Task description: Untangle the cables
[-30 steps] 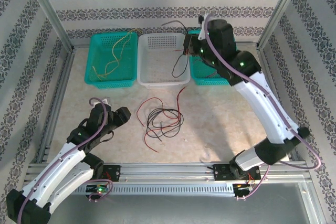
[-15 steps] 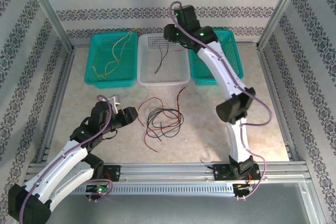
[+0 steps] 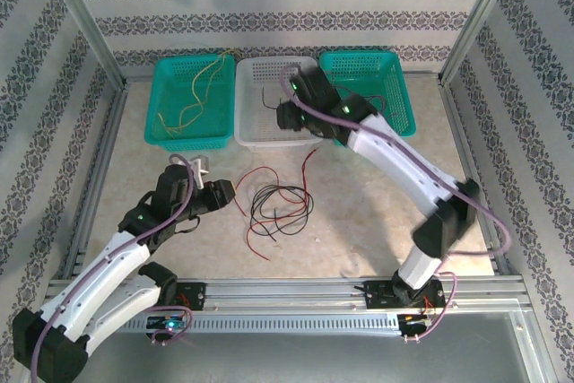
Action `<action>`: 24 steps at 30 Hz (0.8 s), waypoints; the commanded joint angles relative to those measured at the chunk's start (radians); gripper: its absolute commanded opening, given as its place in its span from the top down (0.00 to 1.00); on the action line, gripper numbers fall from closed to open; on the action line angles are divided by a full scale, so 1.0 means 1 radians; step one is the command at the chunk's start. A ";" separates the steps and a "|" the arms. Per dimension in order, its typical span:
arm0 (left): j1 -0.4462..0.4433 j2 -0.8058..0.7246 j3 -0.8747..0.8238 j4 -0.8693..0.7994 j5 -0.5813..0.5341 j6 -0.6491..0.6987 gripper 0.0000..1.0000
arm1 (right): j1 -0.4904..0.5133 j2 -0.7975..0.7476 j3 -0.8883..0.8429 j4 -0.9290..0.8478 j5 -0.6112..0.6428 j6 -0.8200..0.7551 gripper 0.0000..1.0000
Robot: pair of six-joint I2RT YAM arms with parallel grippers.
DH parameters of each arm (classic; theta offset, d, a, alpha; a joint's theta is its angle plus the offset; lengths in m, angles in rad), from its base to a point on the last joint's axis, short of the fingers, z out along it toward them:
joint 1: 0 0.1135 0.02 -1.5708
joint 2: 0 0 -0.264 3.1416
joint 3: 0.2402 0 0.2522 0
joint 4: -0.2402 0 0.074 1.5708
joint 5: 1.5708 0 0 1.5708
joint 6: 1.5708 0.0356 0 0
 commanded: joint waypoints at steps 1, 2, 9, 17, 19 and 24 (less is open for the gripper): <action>-0.040 0.044 0.011 0.032 0.011 -0.007 0.63 | 0.018 -0.115 -0.241 0.128 0.034 0.099 0.49; -0.057 0.062 0.008 0.037 0.003 -0.008 0.63 | 0.036 -0.146 -0.309 0.137 0.049 0.125 0.49; -0.155 0.168 0.023 -0.021 -0.107 0.032 0.53 | 0.108 -0.238 -0.649 0.192 0.070 0.281 0.51; -0.162 0.249 0.024 -0.161 -0.278 0.047 0.50 | 0.162 -0.204 -0.740 0.260 0.052 0.352 0.53; -0.162 0.282 0.020 -0.136 -0.262 0.037 0.51 | 0.172 -0.194 -0.751 0.276 0.044 0.355 0.54; -0.162 0.367 0.024 -0.073 -0.260 0.028 0.51 | 0.187 -0.192 -0.780 0.316 0.036 0.366 0.55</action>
